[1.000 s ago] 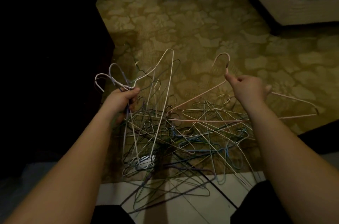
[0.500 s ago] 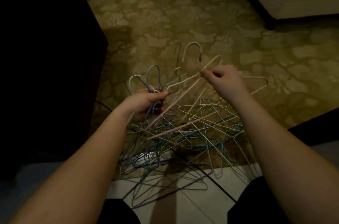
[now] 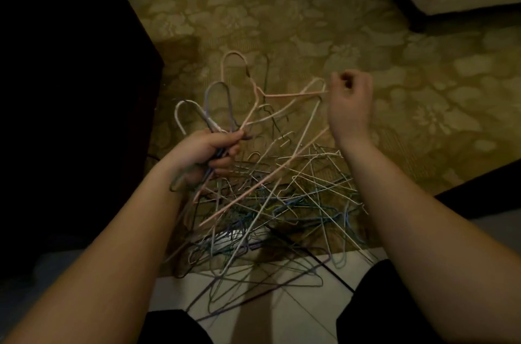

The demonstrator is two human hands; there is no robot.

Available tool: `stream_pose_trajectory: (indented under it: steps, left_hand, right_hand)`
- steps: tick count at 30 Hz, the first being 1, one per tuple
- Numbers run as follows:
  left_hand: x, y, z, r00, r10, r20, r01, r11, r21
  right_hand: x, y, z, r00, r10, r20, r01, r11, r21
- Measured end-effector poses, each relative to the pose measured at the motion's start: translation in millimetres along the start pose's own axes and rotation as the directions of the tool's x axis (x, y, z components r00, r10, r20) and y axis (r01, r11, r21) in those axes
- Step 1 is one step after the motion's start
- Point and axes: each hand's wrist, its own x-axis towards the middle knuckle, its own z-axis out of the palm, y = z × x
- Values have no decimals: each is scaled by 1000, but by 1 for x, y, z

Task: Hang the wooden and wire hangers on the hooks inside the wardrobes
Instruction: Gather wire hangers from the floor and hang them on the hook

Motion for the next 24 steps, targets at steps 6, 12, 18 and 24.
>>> stream_pose_trajectory:
  steps: [6, 12, 18, 24]
  left_hand:
    - [-30, 17, -16, 986, 157, -52, -162, 982, -102]
    - [-51, 28, -22, 967, 230, 107, -198, 948, -249]
    - [-64, 34, -22, 927, 238, 291, -83, 884, -459]
    - [-73, 41, -4, 919, 251, 305, -73, 866, -494]
  right_hand:
    - [13, 49, 14, 807, 590, 10, -578, 788, 209]
    - [-17, 61, 58, 605, 567, 559, -539, 808, -236]
    - [-21, 64, 73, 517, 522, 678, -549, 810, -205]
    - [-29, 74, 74, 482, 484, 731, -675, 736, -42]
